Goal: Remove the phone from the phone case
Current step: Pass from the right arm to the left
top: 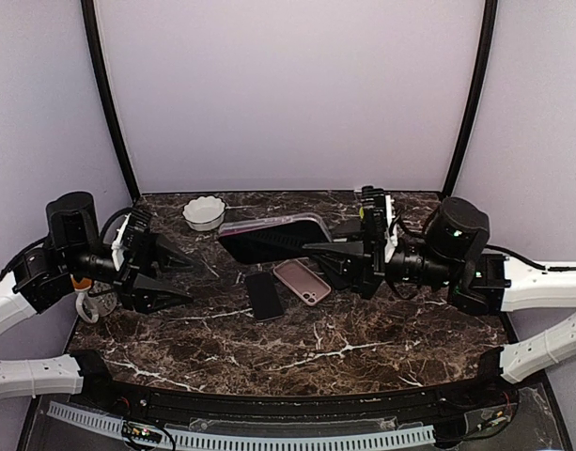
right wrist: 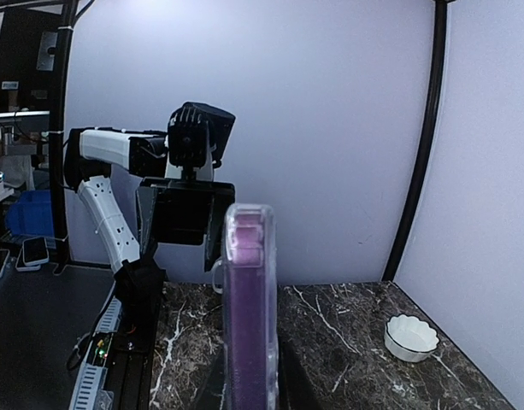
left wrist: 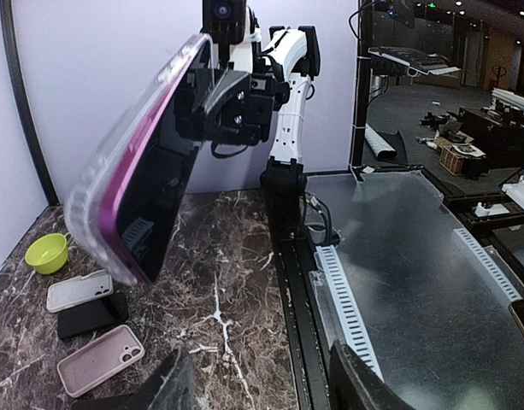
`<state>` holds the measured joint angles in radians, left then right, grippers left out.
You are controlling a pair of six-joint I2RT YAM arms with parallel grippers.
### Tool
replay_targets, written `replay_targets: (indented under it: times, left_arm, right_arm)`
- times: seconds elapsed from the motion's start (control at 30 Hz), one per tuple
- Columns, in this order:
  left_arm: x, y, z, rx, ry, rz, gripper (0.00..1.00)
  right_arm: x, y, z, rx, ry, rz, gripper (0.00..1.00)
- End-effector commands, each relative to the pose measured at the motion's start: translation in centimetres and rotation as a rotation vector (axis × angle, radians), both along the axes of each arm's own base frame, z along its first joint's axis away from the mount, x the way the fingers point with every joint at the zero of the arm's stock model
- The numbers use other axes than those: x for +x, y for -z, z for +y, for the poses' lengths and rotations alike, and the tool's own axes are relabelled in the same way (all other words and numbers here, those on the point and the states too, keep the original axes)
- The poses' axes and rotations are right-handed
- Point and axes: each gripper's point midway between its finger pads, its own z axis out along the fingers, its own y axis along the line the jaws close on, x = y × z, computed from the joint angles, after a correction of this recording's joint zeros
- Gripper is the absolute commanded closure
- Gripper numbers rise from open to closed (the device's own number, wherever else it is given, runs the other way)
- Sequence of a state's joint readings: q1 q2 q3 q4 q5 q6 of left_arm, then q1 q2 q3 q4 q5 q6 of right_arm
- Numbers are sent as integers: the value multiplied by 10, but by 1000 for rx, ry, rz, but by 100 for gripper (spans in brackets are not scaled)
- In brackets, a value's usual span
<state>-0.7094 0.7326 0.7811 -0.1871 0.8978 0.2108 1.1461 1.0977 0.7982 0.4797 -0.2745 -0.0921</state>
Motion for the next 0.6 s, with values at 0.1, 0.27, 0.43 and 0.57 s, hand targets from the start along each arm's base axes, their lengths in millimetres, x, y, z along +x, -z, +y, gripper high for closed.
replay_targets:
  times: [0.1,0.27,0.43,0.57]
  left_arm:
    - [-6,-10,-3,-72,49,-95,45]
    - [-11,-7,-7,-84,69,-89,46]
    - [-17,-4,-12,-82,79,-95,46]
    - [-19,-5,-16,-96,85,-106,46]
  right_arm:
    - [-26,-25,7,96,-132,-145,100]
    - [-29,-21,9,89,-157,-139,100]
    - [-30,-21,10,91,-170,-125,100]
    - [-32,-20,11,86,-185,-113,100]
